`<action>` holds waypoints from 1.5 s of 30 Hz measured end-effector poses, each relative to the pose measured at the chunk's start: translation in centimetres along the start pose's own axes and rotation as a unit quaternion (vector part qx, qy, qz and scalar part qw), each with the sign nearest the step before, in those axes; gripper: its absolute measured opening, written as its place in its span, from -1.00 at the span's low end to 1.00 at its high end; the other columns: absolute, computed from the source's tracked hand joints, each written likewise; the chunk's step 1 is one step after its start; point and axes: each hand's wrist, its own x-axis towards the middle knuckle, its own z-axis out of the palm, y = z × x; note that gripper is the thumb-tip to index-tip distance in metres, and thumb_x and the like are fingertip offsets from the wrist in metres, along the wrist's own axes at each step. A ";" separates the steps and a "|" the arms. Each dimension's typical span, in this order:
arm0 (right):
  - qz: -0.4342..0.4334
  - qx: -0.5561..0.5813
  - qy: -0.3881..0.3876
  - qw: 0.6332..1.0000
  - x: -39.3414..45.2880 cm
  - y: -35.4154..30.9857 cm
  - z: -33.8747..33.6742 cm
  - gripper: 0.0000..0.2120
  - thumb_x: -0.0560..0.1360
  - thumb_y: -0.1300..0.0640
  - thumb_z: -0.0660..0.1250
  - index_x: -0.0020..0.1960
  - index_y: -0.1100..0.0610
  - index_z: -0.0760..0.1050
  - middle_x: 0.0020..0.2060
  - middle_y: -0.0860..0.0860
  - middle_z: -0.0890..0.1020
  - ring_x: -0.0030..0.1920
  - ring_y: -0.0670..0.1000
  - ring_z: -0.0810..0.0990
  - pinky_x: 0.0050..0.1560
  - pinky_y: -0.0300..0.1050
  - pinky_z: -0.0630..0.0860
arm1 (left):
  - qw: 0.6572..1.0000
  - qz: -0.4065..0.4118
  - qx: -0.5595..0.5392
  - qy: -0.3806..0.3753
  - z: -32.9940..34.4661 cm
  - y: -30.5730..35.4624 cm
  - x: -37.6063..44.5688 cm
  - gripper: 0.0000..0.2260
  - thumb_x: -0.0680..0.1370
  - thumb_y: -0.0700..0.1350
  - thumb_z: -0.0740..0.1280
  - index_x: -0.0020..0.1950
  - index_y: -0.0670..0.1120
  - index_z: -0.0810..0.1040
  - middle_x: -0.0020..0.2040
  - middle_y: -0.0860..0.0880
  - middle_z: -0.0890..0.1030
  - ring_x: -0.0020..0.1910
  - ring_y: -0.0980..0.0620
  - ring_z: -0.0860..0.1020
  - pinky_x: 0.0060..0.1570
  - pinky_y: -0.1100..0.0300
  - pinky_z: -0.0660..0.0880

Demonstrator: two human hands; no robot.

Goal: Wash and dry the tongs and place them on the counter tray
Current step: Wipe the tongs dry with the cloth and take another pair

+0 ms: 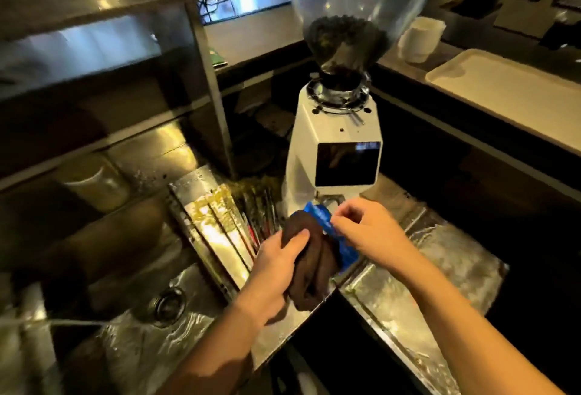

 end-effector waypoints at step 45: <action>0.218 0.208 -0.466 0.832 -0.8 -11.6 27.8 -0.70 0.54 0.09 0.34 0.16 0.29 0.54 -0.12 0.21 0.64 -0.29 0.06 0.65 -0.35 -0.08 0.58 | 0.890 0.211 -0.325 0.240 -34.8 -1.6 -8.1 -0.70 0.52 0.05 0.29 0.00 -0.15 0.66 -0.15 -0.12 0.64 -0.15 -0.07 0.62 -0.06 0.07 0.58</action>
